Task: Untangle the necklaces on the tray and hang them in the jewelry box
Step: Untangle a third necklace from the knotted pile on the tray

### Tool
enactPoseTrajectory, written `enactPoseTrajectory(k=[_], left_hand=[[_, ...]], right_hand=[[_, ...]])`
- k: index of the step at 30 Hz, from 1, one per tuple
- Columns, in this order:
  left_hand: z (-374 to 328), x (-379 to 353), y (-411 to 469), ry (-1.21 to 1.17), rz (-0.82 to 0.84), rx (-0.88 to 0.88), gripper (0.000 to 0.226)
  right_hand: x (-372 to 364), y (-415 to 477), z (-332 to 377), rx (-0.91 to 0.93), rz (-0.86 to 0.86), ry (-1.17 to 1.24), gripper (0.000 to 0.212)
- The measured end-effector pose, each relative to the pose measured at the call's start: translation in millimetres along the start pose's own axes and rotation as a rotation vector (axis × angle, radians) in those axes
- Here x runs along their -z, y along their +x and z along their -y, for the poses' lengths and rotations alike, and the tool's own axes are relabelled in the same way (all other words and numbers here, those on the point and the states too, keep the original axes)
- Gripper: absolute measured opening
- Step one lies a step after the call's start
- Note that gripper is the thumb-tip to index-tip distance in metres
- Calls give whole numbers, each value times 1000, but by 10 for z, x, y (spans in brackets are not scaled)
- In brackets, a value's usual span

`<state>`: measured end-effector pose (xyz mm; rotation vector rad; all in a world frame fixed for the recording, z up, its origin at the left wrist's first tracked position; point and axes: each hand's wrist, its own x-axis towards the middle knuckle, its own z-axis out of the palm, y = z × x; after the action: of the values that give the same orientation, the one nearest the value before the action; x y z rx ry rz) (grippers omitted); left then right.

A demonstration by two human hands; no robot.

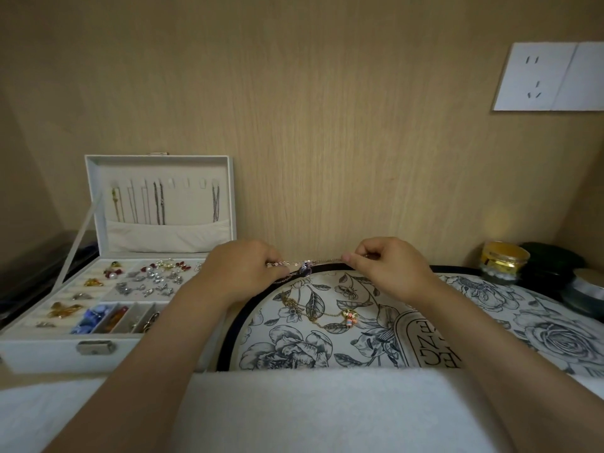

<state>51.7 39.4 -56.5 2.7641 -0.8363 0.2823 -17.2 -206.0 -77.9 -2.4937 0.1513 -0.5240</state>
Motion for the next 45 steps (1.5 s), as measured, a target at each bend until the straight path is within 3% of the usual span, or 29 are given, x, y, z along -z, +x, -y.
enactPoseTrajectory(k=[5,11,16,19,21,23,25,30,33,35,37,40,41,45], left_hand=[[70,-56,52,-136,70,69,26],[105,-74,98,-569,28,189,22],[92,-89,123,-719,-14,266,22],[68,-109,116,-767,3,271,22],[33,-102,110,-800,20,264,22],[-8,-77,99,-798,29,247,21],[-53,-47,78,-768,22,219,21],[-170,25,19,-811,12,145,23],[-235,90,-5,-905,81,69,24],[-268,124,-14,-930,124,11,25],[-326,147,-35,-942,145,-34,25],[-411,165,-40,-1014,111,-24,23],[-420,170,-37,-993,74,-10,22],[-311,96,-11,-520,-220,-24,3]], right_hand=[[-132,76,9,26,31,118,32],[-335,295,215,-6,126,133,31],[-526,378,361,44,112,-234,24],[-571,279,448,155,101,-459,36],[-582,186,501,237,22,-507,26],[-567,86,545,195,106,-311,13],[-553,-7,554,98,323,-102,19],[-396,-103,423,95,489,-68,9],[-248,-122,356,-2,355,-16,12],[-194,-130,302,-3,245,119,34],[-191,-133,278,24,301,295,51],[-205,-129,255,47,399,494,18],[-191,-115,245,52,398,541,16],[-92,-65,189,-15,386,756,19]])
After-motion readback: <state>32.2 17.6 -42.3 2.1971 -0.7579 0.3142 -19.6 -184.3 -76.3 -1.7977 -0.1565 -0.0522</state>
